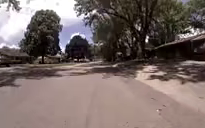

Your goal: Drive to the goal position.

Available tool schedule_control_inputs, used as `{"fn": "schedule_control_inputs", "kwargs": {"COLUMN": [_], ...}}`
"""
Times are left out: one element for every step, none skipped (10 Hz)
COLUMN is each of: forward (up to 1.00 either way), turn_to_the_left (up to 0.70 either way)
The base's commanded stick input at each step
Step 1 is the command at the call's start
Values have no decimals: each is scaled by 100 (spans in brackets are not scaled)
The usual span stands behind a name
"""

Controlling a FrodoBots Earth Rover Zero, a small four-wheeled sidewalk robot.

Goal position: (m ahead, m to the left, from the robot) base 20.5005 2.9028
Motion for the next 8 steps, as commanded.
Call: {"fn": "schedule_control_inputs", "kwargs": {"forward": [70, 70, 70, 70, 70, 70, 70, 70], "turn_to_the_left": [0, 0, 0, 0, 0, 0, 0, 0]}}
